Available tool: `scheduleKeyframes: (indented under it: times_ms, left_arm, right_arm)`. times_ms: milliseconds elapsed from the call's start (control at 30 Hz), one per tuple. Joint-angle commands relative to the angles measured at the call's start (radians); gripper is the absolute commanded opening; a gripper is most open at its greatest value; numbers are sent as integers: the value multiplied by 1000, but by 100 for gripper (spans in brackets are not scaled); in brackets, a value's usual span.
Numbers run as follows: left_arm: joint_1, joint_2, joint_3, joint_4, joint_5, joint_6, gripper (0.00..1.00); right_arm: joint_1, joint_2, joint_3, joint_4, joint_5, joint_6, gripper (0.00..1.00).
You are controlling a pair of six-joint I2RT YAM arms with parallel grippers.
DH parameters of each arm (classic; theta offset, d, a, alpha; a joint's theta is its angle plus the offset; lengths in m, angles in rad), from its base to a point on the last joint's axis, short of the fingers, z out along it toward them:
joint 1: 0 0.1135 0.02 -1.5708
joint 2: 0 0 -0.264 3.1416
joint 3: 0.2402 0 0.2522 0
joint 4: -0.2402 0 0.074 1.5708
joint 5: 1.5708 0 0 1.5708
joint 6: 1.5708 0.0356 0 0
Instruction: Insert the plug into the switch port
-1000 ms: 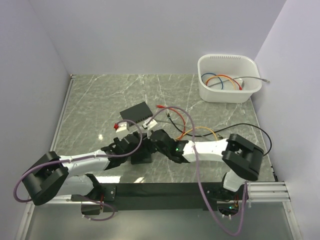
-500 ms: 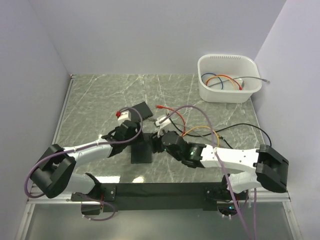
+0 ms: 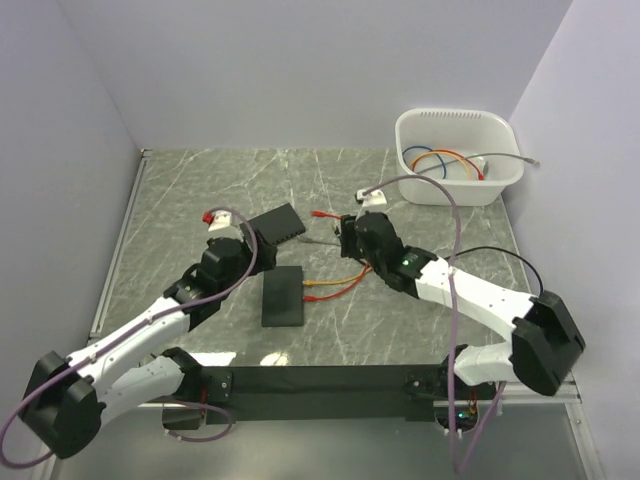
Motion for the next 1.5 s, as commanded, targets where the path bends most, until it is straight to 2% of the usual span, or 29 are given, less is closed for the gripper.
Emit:
scheduleKeyframes:
  times_ms: [0, 167, 467, 600, 1033, 1467]
  left_arm:
    - [10, -66, -80, -7, -29, 45, 83]
    - [15, -144, -136, -19, -75, 67, 83]
    - [27, -221, -198, 62, -8, 97, 83]
    - [29, -186, -189, 68, 4, 104, 82]
    - [29, -182, -192, 77, 15, 108, 81]
    - [29, -169, -187, 79, 21, 110, 81]
  right_arm:
    - [-23, 69, 90, -22, -63, -32, 57]
    - [-32, 207, 217, -48, -101, -65, 56]
    - [-84, 414, 384, -120, -78, -77, 56]
    - [-130, 506, 440, -172, -106, -92, 47]
    - [-170, 656, 555, -204, -167, -98, 44]
    - [-209, 744, 584, -197, -209, -95, 42]
